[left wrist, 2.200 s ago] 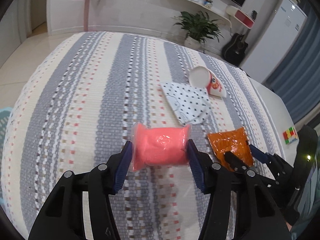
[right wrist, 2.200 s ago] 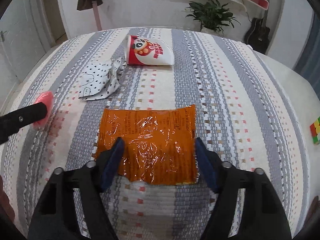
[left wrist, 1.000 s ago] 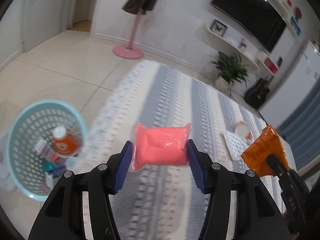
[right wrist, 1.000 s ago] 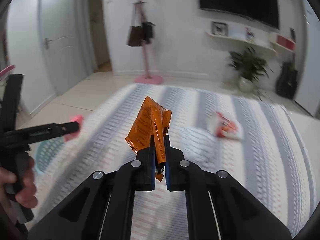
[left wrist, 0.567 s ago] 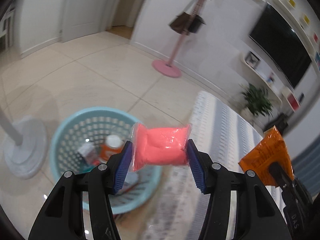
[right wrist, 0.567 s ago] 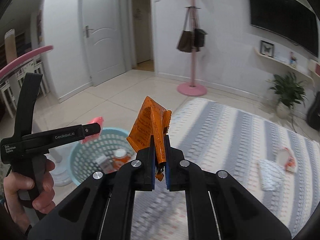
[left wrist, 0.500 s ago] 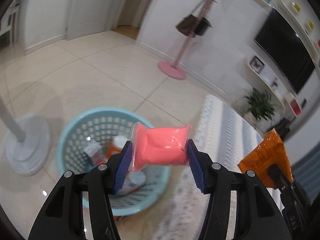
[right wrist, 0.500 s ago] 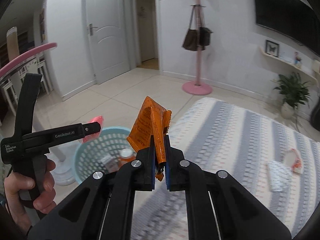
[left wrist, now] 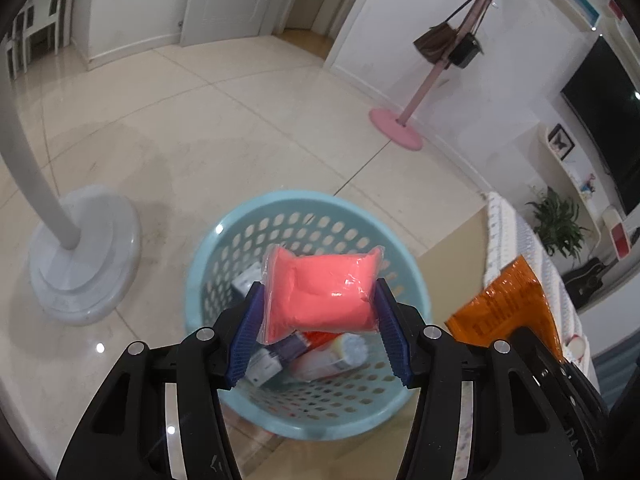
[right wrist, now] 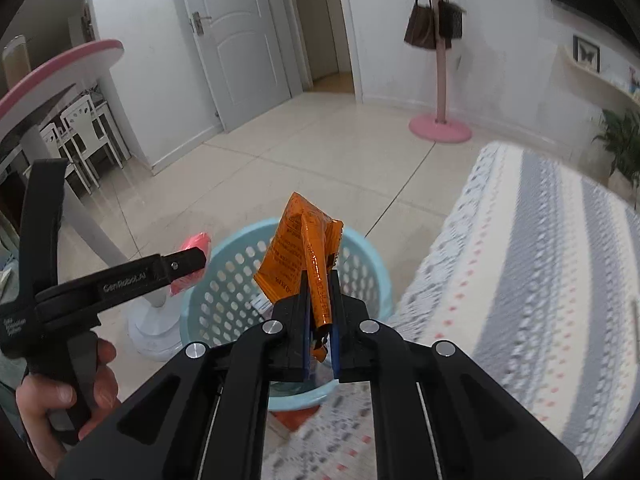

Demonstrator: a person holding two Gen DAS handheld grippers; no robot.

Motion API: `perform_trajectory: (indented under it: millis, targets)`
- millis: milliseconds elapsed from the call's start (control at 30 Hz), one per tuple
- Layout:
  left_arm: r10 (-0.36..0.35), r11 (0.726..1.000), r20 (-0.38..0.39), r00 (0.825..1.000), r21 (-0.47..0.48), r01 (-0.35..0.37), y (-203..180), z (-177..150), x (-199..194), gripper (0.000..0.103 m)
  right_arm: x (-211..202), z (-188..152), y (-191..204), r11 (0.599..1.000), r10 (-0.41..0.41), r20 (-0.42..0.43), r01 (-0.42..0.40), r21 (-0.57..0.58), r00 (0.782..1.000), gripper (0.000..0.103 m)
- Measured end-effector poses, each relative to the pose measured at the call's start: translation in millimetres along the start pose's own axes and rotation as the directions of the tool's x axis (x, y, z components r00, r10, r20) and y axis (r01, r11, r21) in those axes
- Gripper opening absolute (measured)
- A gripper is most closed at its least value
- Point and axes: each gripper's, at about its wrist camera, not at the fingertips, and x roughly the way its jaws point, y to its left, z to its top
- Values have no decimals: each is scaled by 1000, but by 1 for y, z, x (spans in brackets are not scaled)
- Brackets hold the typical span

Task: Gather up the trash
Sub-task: 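Carry pink packet and orange bag over the wastebasket and open both tools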

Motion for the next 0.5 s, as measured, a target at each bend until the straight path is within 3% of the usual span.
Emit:
perform_trajectory:
  millis: [400, 500]
  targets:
    - [33, 999, -57, 998, -20, -34, 16, -6, 17, 54, 39, -7, 5, 1000, 6, -74, -5, 21, 997, 7]
    - [39, 998, -65, 997, -38, -41, 19, -7, 19, 57, 42, -7, 2, 999, 16, -88, -14, 31, 996, 12]
